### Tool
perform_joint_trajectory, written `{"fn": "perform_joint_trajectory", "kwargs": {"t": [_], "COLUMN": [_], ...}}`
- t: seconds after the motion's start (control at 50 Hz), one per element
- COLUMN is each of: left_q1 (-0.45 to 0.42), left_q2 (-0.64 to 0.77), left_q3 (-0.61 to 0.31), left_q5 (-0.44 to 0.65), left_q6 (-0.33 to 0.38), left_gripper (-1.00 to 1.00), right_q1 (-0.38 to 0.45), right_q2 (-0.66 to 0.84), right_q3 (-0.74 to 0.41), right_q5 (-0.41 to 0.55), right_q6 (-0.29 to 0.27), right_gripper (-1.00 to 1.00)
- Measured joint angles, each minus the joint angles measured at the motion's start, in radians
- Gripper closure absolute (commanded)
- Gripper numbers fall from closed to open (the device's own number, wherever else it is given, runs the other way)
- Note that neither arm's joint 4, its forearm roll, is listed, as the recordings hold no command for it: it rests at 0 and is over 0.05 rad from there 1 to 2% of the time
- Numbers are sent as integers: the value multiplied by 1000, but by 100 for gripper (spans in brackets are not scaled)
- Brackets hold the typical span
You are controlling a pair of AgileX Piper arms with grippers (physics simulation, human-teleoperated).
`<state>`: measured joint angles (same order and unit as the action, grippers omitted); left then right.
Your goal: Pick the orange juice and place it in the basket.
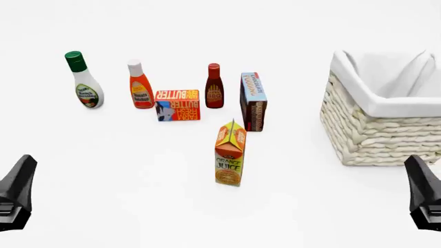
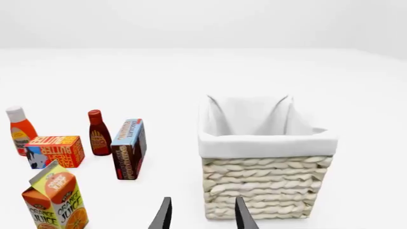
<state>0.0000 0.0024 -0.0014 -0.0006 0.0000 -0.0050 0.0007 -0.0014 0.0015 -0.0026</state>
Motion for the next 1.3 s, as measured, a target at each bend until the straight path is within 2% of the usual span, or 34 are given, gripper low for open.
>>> {"fn": "perform_joint_trajectory", "kwargs": {"t": [0.28,0.4,0.5,0.72,1.0,1.18,1.3], "left_q1": [0,0,0,0,0,0,0], "left_q2": [4,4,5,5,5,5,5], "left_q3": [-2,-3,-3,-3,-3,-3,-3], "left_q5": [-1,-1,-1,-1,-1,-1,-1], "left_q6": [0,0,0,0,0,0,0], "left_gripper": [-100,-100,-100,-100,-100,-100,-100], "right_q1": [-5,14,47,185,404,506,561], "right_q2": [10,58,162,431,780,958,1026], "right_q3": [-17,-47,-95,-271,-548,-694,-761], "right_q5": [15,19,1,-13,47,86,94], "right_q6": [-3,18,47,93,189,263,262], "right_gripper": [-100,-100,-100,-100,-100,-100,-100]}}
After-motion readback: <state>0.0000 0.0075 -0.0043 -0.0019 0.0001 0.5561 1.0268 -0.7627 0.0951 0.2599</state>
